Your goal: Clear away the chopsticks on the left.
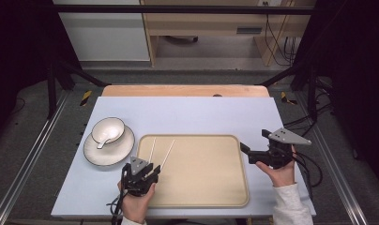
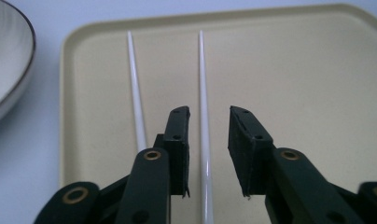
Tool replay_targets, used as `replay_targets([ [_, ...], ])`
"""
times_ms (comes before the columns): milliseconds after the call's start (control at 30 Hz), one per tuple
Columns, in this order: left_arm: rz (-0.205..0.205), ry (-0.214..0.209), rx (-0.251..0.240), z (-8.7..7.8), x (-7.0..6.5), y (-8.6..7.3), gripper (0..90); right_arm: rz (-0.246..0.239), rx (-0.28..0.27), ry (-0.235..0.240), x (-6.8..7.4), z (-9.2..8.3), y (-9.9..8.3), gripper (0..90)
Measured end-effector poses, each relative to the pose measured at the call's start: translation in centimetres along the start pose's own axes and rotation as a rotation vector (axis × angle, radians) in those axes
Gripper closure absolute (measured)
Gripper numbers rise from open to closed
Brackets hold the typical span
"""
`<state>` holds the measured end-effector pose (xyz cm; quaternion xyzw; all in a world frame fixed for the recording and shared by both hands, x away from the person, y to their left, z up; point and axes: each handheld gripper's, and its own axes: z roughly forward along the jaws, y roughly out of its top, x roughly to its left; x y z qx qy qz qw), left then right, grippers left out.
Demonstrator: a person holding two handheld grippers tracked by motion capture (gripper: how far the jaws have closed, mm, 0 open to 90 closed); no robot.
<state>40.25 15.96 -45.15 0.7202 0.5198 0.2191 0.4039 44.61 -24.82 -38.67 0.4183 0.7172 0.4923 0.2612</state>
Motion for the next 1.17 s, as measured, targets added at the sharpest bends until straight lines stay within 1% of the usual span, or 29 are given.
replay_targets([
  [67,0.016,-0.009,-0.016,-0.5,0.5,0.7,63.4,-0.001,0.000,0.001,0.0,-0.1,0.0,4.4],
  [100,0.021,-0.021,-0.025,-0.7,0.6,1.0,61.3,-0.001,-0.001,0.000,-0.1,-0.1,0.0,4.4],
  [133,0.045,-0.035,-0.034,-1.1,1.1,1.4,59.3,0.000,-0.001,0.000,0.0,-0.1,0.0,4.4],
  [200,0.076,-0.028,-0.048,-1.7,1.6,1.9,55.1,0.005,-0.003,0.001,0.0,-0.1,0.0,4.3],
  [300,0.096,-0.034,-0.065,-2.5,2.6,2.5,50.3,0.002,-0.006,-0.002,-0.1,-0.1,0.0,4.3],
  [400,0.136,-0.047,-0.068,-3.3,3.8,3.0,44.4,0.008,-0.008,-0.003,-0.1,-0.3,0.1,4.2],
  [433,0.139,-0.054,-0.075,-3.6,4.2,3.1,42.3,0.010,-0.010,-0.005,-0.1,-0.3,0.1,4.2],
  [467,0.141,-0.059,-0.079,-3.8,4.7,3.0,40.4,0.008,-0.009,-0.005,-0.1,-0.3,0.1,4.2],
  [533,0.127,-0.066,-0.085,-4.2,5.8,2.8,36.2,0.005,-0.011,-0.008,-0.2,-0.3,0.1,4.1],
  [667,0.089,-0.090,-0.094,-4.6,7.5,2.0,30.1,0.005,-0.008,-0.012,-0.3,-0.4,0.1,3.8],
  [767,0.080,-0.108,-0.111,-4.8,8.5,1.6,26.0,0.006,-0.007,-0.017,-0.3,-0.5,0.1,3.7],
  [833,0.083,-0.110,-0.121,-5.1,9.3,1.3,23.7,0.007,-0.007,-0.021,-0.3,-0.5,0.1,3.7],
  [1000,0.067,-0.104,-0.141,-5.7,10.8,0.7,20.6,0.012,-0.002,-0.021,-0.6,-0.3,-0.2,3.7],
  [1067,0.066,-0.103,-0.139,-5.7,11.2,0.6,19.0,0.019,0.005,-0.024,-0.6,-0.2,-0.3,3.7],
  [1167,0.069,-0.095,-0.136,-5.7,11.5,0.5,18.2,0.014,0.008,-0.022,-0.6,-0.2,-0.4,3.7],
])
